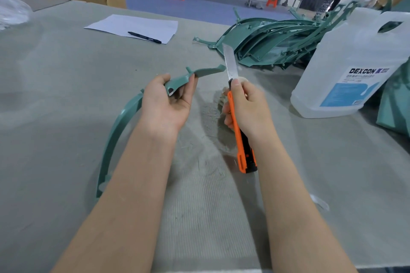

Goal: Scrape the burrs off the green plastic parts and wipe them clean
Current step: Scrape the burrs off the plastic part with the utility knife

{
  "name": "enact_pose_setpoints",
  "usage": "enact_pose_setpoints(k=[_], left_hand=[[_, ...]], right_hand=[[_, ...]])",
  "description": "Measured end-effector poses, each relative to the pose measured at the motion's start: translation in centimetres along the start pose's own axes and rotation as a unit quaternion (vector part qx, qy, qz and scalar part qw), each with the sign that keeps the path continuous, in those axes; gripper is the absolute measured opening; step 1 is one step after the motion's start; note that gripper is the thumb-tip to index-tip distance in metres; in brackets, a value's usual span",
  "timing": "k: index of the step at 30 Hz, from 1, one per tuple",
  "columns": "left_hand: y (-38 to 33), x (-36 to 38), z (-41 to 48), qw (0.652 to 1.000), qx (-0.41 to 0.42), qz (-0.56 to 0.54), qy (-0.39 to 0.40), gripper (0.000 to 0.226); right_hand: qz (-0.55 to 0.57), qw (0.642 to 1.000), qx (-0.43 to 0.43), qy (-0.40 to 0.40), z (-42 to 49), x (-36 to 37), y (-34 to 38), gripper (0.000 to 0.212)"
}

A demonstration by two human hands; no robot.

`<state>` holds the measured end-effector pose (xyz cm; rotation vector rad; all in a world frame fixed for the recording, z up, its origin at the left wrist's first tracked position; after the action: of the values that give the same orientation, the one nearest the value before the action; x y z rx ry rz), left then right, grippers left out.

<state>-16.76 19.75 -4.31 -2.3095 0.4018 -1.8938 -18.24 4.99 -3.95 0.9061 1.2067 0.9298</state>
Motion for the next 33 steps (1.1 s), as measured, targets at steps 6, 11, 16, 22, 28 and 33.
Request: enact_pose_setpoints(k=[6,11,16,22,28,33], left_hand=[[0.0,0.0,0.0,1.0,0.001,0.005,0.002,0.029],[0.1,0.1,-0.1,1.0,0.0,0.015,0.006,0.028],[-0.1,0.1,-0.2,1.0,0.0,0.0,0.011,0.037],[-0.1,0.2,-0.3,1.0,-0.01,-0.01,0.026,0.021],[-0.1,0.1,-0.2,0.999,-0.021,-0.025,0.026,0.016],[-0.2,0.0,-0.1,0.999,-0.017,-0.039,0.031,0.014]], right_hand=[[0.0,1.0,0.013,0.012,-0.1,0.3,-0.3,0.038],[-0.024,0.999,0.0,0.033,-0.3,0.9,-0.1,0.041],[-0.002,0.998,0.001,0.063,-0.6,1.7,0.2,0.042],[0.027,0.993,-0.006,0.112,-1.2,2.7,0.7,0.041],[0.053,0.987,-0.011,0.153,-1.5,3.2,1.1,0.041],[0.06,0.983,-0.019,0.172,-1.7,3.4,1.2,0.041]])
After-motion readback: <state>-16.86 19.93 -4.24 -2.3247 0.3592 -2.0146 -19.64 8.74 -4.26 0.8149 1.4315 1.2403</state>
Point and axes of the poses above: each hand's wrist, its own z-axis towards the middle knuckle, its own x-axis out of the palm, y = z × x, the point moved 4 cm from there along z, towards the middle knuckle, and after that the axes turned 8 degrees about y, right-handed, at the moved point
